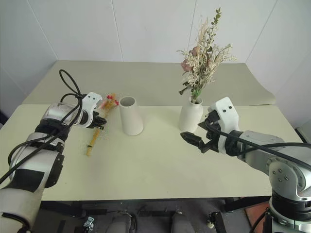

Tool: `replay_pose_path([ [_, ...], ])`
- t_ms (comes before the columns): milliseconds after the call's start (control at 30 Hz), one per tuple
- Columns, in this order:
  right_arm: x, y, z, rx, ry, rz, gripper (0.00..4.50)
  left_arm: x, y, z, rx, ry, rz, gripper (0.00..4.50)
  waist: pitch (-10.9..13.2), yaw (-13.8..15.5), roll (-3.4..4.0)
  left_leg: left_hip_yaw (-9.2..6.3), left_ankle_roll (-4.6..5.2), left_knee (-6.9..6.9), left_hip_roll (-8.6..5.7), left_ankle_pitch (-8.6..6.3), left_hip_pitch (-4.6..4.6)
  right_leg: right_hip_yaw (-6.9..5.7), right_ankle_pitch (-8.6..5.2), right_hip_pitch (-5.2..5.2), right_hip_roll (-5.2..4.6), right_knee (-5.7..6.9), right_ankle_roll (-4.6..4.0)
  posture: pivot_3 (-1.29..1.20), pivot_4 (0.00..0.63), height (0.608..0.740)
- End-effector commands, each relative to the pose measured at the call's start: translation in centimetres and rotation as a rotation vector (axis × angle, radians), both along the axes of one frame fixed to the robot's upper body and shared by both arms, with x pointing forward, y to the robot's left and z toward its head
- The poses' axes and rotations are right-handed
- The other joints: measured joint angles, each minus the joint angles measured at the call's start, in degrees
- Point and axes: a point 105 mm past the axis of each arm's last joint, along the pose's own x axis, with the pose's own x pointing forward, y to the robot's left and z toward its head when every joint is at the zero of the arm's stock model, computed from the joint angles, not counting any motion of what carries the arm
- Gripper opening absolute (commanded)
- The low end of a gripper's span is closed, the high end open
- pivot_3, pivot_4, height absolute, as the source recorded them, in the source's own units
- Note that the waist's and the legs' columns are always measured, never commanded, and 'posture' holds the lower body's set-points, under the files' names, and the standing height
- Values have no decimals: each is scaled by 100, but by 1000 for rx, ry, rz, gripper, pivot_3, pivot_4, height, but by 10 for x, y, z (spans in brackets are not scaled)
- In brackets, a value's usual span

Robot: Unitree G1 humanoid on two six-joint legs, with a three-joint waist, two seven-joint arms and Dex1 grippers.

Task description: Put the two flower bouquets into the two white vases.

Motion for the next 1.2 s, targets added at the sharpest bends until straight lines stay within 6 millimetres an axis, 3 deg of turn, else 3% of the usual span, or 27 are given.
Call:
replay_pose_path([
  [33, -1, -4, 16, 5, -97, -32, 4500, 14, 2, 23, 43, -137, 39, 28, 0, 2, 0, -1, 0, 0, 0, 0, 0, 0, 0, 0, 0, 1, 0, 0, 150, 740],
  [100, -1, -5, 17, 2, -106, -38, 4500, 25, 1, 48, 7, -278, 93, 28, 1, 2, -2, -1, 0, 1, 1, 0, -1, 0, 0, 0, 0, 0, 0, 0, 150, 740],
  [200, 0, -6, 17, -14, -126, -47, 4500, 39, 9, 125, -199, -683, 299, 28, 3, 9, -5, -8, 0, 6, 2, 0, -16, -7, 2, -7, -2, -3, 3, 0, 150, 740],
  [267, 1, -7, 17, -28, -139, -58, 4500, 37, 10, 156, -299, -842, 343, 28, 3, 10, -5, -16, 0, 17, 1, 0, -35, -17, 6, -12, -6, -5, 9, 0, 150, 740],
  [367, 2, -9, 17, -57, -193, -80, 4500, 29, -3, 185, -518, -901, 242, 28, 3, 8, -5, -13, 0, 18, -13, 0, -36, -16, 12, -8, -20, -11, 20, 0, 150, 740],
  [433, 3, -11, 16, -82, -229, -95, 4500, 12, -21, 208, -654, -1009, 57, 28, 2, 1, -4, -12, 0, 20, -21, 0, -35, -15, 13, -6, -25, -11, 25, 0, 150, 740],
  [500, 2, -13, 16, -70, -243, -90, 4500, -6, -26, 225, -850, -1086, -45, 28, 2, 1, -3, -12, -1, 23, -19, 0, -34, -15, 12, -4, -25, -8, 26, 0, 150, 740],
  [667, 3, -24, 13, -82, -274, -140, 4500, -39, -36, 229, -1087, -1139, -328, 28, 2, -25, -3, -14, 0, 32, -18, 0, -32, -13, 12, -1, -21, -3, 25, 0, 150, 740],
  [833, 1, -22, 12, -79, -297, -149, 4500, -37, -43, 216, -1175, -1085, -400, 28, 2, -9, -3, -18, 0, 38, -19, 0, -23, -14, 12, 9, -19, -2, 26, 0, 150, 740],
  [1067, -5, -25, 9, -80, -315, -196, 4500, -34, -74, 206, -1126, -1034, -508, 28, 2, 10, -4, -23, 1, 44, -20, 0, -25, -18, 11, 14, -20, -4, 27, 0, 150, 740],
  [1200, -8, -28, 8, -111, -321, -218, 4500, -31, -74, 202, -1145, -1031, -500, 28, 2, -6, -3, -24, 1, 46, -20, 0, -25, -18, 11, 15, -20, -4, 27, 0, 150, 740],
])
